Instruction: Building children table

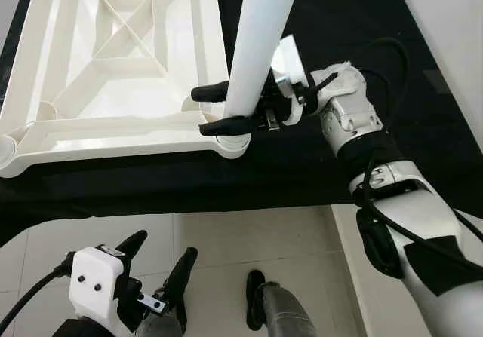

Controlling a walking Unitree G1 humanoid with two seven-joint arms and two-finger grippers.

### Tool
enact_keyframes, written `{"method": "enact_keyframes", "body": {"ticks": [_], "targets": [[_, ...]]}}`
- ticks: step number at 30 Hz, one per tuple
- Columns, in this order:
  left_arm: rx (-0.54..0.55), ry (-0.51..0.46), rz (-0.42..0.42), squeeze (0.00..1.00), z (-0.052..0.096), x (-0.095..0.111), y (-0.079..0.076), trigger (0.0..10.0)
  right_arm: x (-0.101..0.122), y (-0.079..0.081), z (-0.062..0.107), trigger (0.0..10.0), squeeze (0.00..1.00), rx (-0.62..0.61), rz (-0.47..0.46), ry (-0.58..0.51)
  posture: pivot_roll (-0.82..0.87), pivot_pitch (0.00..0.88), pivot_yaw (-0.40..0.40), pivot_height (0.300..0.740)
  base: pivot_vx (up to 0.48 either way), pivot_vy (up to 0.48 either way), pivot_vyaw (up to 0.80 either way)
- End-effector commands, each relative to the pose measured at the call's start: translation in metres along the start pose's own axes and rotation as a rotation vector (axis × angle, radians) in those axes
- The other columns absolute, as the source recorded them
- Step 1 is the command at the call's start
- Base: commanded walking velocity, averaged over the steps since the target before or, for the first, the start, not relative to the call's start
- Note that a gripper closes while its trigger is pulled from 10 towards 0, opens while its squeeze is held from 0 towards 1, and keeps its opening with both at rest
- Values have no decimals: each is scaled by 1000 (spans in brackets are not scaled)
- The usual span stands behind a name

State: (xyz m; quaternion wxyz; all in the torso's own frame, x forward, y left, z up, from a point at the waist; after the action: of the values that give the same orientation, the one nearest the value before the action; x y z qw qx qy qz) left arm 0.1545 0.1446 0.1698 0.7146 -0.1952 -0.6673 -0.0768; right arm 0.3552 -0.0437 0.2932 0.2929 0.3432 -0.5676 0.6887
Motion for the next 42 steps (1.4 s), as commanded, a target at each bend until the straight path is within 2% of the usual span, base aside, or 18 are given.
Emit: {"method": "enact_keyframes", "body": {"ticks": [1, 3, 10, 12, 15, 16, 18, 20, 23, 33, 42], "targets": [[-1, 41, 23, 0, 2, -8, 0, 10000, -66, 42, 12, 10000, 0, 22, -322, 180, 167, 439, -97, 740, 0, 0, 0], [-1, 37, 23, 0, 1, -7, 1, 10000, -64, 36, 11, 10000, 0, -5, -336, 180, 166, 437, -100, 740, 0, 0, 0], [1, 29, 24, 0, -1, -7, 1, 10000, -66, 33, 11, 10000, 0, -45, -391, 186, 159, 437, -103, 740, 0, 0, 0], [-2, 27, 27, 0, -2, -7, 0, 10000, -62, 30, 13, 10000, 0, -70, -429, 127, 158, 437, -103, 740, 0, 0, 0], [-2, 27, 27, 0, -2, -7, 0, 10000, -62, 30, 13, 10000, 0, -73, -433, 119, 158, 437, -103, 740, 0, 0, 0], [-2, 26, 28, 0, -2, -7, 0, 10000, -61, 27, 15, 10000, 0, -107, -474, 87, 157, 438, -104, 740, 0, 0, 0], [-2, 26, 28, 0, -2, -7, 0, 10000, -61, 27, 15, 10000, 0, -107, -474, 87, 157, 438, -104, 740, 0, 0, 0], [-1, 26, 28, 0, -2, -7, 0, 10000, -63, 22, 16, 10000, 0, -178, -539, 45, 162, 442, -106, 740, 0, 0, 0], [0, 26, 27, 0, -1, -6, -1, 10000, -65, 18, 17, 10000, 0, -236, -569, 36, 163, 443, -105, 740, 0, 0, 0], [-1, 28, 30, 0, 0, -6, -1, 10000, -81, 25, 15, 10000, 0, -297, -621, 86, 162, 452, -101, 740, 0, 0, 0], [1, 29, 29, 0, 0, -6, 0, 10000, -84, 26, 15, 10000, 0, -314, -649, 97, 161, 450, -101, 740, 0, 0, 0]]}}
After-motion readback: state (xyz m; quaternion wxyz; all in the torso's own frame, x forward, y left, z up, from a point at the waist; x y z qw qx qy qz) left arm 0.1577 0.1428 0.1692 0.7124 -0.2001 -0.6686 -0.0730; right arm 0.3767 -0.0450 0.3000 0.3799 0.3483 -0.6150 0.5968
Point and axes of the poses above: a point about 5 cm out from each wrist's last joint towards the gripper, its own z axis pointing back from the gripper into the wrist, its own x axis along the axis of the wrist's last joint, y = z × x, the point moved 3 cm from there along -z, pointing out of the wrist towards the gripper, and after that the axes turned 7 degrees about z, right-handed, at the moved point
